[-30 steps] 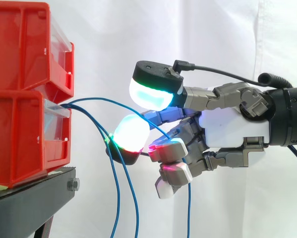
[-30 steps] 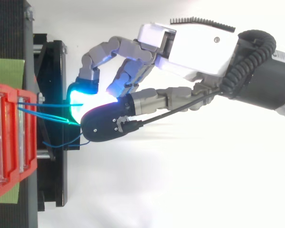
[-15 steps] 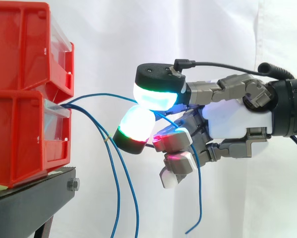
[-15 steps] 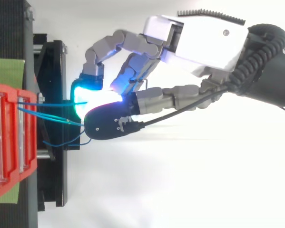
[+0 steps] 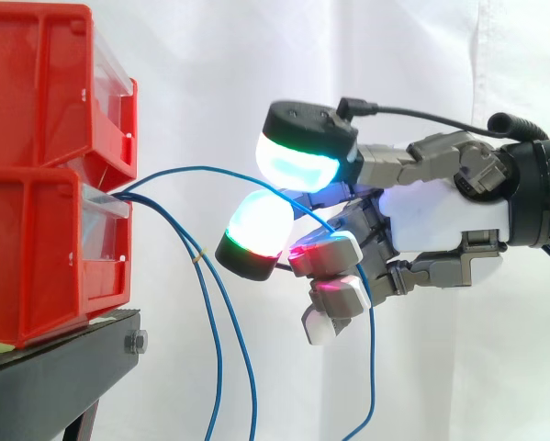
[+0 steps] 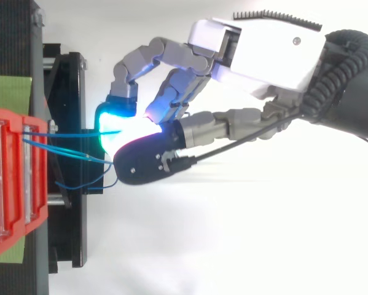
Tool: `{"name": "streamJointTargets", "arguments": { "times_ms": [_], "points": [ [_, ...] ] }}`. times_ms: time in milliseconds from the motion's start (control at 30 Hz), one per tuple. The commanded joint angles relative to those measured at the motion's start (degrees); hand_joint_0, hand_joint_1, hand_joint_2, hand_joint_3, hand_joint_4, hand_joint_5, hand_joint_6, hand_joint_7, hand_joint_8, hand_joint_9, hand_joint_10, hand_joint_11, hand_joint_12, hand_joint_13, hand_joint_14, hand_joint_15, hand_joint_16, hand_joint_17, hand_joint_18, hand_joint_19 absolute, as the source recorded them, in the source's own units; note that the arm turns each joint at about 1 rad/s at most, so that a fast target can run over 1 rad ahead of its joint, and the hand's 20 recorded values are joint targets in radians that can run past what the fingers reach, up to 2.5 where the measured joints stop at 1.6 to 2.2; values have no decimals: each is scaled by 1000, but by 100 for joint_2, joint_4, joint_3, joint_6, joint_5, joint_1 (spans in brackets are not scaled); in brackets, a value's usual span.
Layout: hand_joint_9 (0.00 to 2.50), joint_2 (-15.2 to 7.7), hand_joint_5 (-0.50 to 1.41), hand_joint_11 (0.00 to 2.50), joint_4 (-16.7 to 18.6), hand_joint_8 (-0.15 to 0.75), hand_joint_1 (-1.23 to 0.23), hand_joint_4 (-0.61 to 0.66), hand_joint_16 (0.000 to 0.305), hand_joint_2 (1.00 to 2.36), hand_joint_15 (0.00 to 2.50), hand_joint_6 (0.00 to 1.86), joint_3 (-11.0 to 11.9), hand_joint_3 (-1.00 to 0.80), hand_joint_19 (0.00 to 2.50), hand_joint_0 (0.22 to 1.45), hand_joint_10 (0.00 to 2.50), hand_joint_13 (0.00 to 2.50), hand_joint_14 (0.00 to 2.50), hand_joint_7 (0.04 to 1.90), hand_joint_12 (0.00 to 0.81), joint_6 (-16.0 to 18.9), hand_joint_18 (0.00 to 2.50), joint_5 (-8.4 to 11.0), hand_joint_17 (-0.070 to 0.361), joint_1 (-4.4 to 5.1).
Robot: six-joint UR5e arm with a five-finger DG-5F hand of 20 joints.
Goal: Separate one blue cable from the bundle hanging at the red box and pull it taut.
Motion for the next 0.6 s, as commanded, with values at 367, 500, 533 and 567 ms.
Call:
{"name": "streamJointTargets", "arguments": {
  "times_ms": [367, 500, 533, 567],
  "points": [
    [1157, 7, -227, 1599, -18, 262, -567, 124, 49, 1023, 1082, 917, 0, -208, 705, 611, 2, 1157, 27, 928, 332, 18, 742, 3, 109, -7],
    [1150, -1, -232, 1601, -18, 261, -601, 120, 49, 1022, 1085, 919, 0, -219, 706, 621, 3, 1153, 26, 922, 328, 18, 739, 3, 110, -7],
    [1142, -1, -233, 1606, -18, 263, -612, 114, 49, 1022, 1085, 919, 0, -229, 708, 624, 2, 1152, 27, 915, 326, 18, 740, 3, 110, -7],
    [1135, -1, -234, 1613, -18, 256, -624, 109, 49, 1022, 1090, 920, 0, -232, 705, 625, 1, 1150, 27, 906, 326, 18, 739, 3, 110, -7]
  ]
}}
